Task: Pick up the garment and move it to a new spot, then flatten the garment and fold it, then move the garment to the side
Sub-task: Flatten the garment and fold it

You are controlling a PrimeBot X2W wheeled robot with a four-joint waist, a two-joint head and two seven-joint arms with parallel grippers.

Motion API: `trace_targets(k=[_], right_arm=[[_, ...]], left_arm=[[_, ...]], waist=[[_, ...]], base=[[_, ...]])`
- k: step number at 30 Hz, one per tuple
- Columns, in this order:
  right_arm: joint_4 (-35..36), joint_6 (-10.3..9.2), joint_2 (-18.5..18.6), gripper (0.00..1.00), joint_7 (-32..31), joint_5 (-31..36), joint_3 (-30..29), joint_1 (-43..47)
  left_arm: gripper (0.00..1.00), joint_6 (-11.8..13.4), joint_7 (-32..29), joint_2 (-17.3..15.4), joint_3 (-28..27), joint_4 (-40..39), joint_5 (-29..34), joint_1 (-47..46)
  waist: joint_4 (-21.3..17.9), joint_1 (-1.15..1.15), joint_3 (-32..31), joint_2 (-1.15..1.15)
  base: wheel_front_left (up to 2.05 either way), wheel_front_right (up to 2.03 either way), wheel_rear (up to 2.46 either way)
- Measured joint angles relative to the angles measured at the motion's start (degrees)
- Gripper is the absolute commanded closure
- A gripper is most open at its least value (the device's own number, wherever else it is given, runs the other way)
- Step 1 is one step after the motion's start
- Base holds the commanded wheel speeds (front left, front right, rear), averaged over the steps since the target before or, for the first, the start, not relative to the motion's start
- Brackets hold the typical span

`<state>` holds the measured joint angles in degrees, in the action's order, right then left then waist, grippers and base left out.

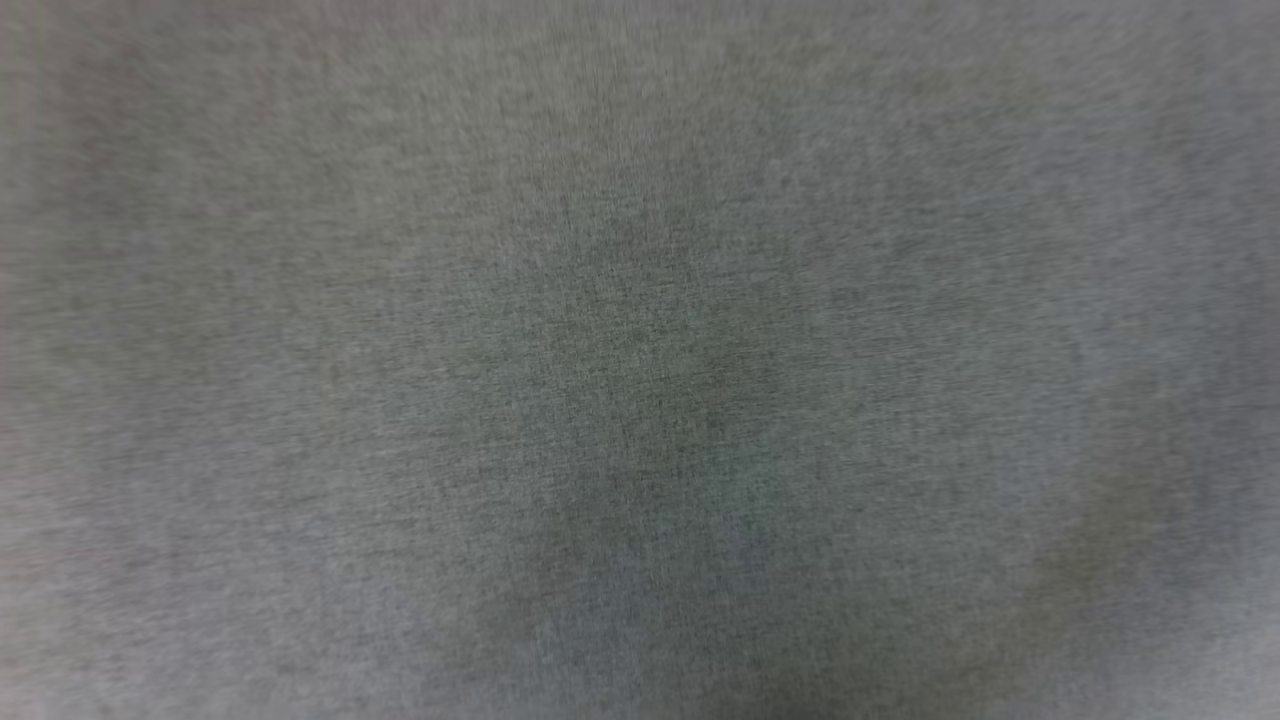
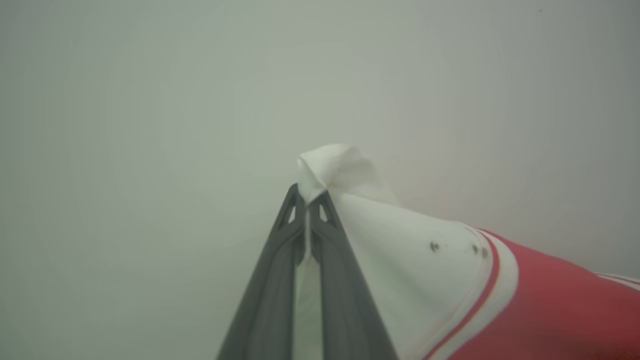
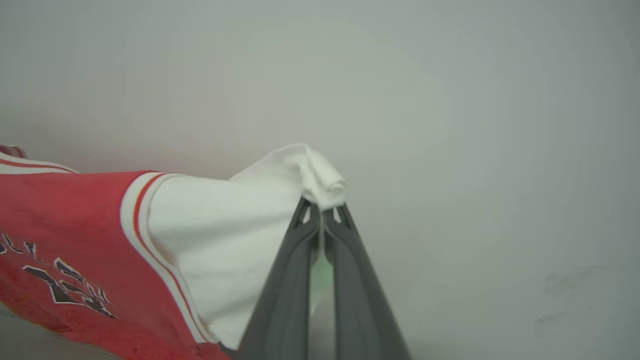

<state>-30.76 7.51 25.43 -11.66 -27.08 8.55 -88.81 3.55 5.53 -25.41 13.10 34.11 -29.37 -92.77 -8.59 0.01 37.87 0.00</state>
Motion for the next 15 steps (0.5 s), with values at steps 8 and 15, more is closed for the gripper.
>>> trace_targets(k=[8,15], right_arm=[[-5.3,0.00,0.5,1.00,3.5,-5.8,6.9,-1.7],[-6.5,0.00,1.8,1.00,7.4,-9.9,14.0,0.5]], left_arm=[[1.00,-0.4,2.7,0.4,-0.3,1.3,-0.9,2.0],[1.00,-2.0,6.4,1.9,-1.1,3.1,-3.3,9.2]], waist=[[-0.6,0.00,6.4,0.00],[0.2,0.00,5.6,0.00]], base=[[0.00,0.00,0.00],[0.00,0.00,0.00]])
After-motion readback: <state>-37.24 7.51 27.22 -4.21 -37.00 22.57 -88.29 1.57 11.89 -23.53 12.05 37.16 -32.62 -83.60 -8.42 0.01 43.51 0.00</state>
